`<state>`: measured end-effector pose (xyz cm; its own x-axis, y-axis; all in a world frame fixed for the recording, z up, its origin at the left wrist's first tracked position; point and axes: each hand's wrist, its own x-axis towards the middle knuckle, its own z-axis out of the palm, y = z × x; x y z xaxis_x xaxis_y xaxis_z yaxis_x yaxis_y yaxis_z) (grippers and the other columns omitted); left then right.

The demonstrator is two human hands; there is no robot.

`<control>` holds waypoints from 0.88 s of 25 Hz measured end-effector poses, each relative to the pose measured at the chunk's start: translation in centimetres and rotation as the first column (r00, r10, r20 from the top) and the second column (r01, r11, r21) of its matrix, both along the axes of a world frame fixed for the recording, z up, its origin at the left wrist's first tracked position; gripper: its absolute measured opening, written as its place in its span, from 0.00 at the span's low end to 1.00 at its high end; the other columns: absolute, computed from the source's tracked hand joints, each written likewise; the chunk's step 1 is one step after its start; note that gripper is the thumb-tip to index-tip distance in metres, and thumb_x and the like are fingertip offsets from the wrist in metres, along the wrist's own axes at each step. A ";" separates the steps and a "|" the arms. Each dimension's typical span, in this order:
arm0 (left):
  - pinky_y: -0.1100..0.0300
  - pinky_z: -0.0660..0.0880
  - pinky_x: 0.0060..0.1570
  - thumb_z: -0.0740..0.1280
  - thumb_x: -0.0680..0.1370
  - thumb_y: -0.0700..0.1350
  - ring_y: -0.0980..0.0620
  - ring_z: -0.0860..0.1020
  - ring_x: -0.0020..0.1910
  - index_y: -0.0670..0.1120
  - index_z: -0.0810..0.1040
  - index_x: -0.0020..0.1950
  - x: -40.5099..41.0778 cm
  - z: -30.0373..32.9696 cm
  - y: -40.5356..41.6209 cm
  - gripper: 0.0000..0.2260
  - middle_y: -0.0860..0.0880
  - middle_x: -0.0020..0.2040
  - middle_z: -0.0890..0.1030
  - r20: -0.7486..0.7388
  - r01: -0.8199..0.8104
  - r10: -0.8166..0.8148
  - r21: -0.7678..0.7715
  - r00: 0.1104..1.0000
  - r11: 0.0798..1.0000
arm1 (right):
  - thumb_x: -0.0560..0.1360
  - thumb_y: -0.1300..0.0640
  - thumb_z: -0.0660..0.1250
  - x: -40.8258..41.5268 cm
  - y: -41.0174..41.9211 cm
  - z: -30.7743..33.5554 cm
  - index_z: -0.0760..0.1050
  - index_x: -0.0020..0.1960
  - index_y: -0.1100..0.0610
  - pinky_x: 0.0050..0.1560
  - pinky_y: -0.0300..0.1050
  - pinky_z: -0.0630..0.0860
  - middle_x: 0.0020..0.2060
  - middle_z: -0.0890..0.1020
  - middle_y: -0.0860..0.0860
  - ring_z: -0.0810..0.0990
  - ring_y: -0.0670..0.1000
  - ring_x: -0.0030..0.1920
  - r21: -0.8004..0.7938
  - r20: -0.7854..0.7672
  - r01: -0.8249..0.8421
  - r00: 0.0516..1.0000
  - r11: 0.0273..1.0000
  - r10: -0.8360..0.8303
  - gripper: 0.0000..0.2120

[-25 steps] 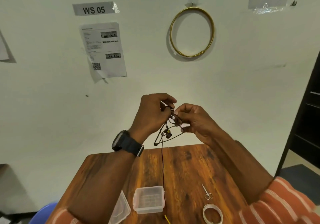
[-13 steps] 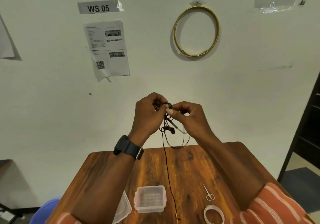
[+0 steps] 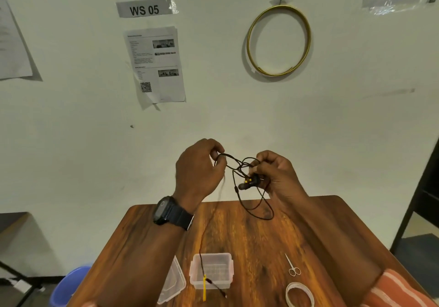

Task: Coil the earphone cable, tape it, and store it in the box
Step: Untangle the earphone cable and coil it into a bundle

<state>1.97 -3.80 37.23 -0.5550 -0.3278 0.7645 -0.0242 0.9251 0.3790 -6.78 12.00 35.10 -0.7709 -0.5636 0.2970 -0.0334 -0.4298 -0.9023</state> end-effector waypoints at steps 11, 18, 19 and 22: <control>0.56 0.80 0.31 0.71 0.74 0.38 0.54 0.77 0.28 0.45 0.78 0.44 -0.1 1.0 1.4 0.05 0.50 0.36 0.78 -0.085 0.321 -0.319 0.469 0.944 0.823 | 0.74 0.59 0.71 1.3 -0.8 1.0 0.84 0.42 0.58 0.56 0.48 0.76 0.43 0.85 0.49 0.83 0.48 0.49 0.183 -0.303 0.228 0.938 0.956 -0.166 0.05; 0.67 0.67 0.33 0.73 0.72 0.43 0.64 0.73 0.30 0.54 0.78 0.42 1.0 0.7 0.3 0.07 0.57 0.38 0.80 0.031 0.155 -0.161 0.135 0.986 0.979 | 0.72 0.62 0.72 2.2 -1.5 -0.2 0.83 0.43 0.60 0.53 0.47 0.77 0.41 0.86 0.54 0.84 0.51 0.46 -0.040 -0.034 0.192 0.981 0.981 -0.193 0.02; 0.67 0.67 0.31 0.74 0.73 0.43 0.62 0.72 0.26 0.53 0.78 0.41 1.1 0.7 0.3 0.07 0.57 0.39 0.81 0.026 0.230 -0.243 0.245 0.970 0.942 | 0.72 0.60 0.71 2.3 -1.6 -0.5 0.82 0.43 0.59 0.54 0.51 0.77 0.42 0.86 0.56 0.85 0.54 0.47 -0.088 0.058 0.125 0.991 0.988 -0.120 0.03; 0.58 0.73 0.32 0.73 0.73 0.40 0.49 0.74 0.27 0.50 0.76 0.41 1.2 0.8 0.5 0.08 0.52 0.39 0.81 0.001 0.324 -0.358 0.420 0.934 0.848 | 0.71 0.57 0.69 2.2 -1.3 -0.4 0.81 0.42 0.56 0.52 0.54 0.74 0.45 0.86 0.56 0.83 0.54 0.50 -0.155 0.107 0.013 0.994 0.988 0.004 0.03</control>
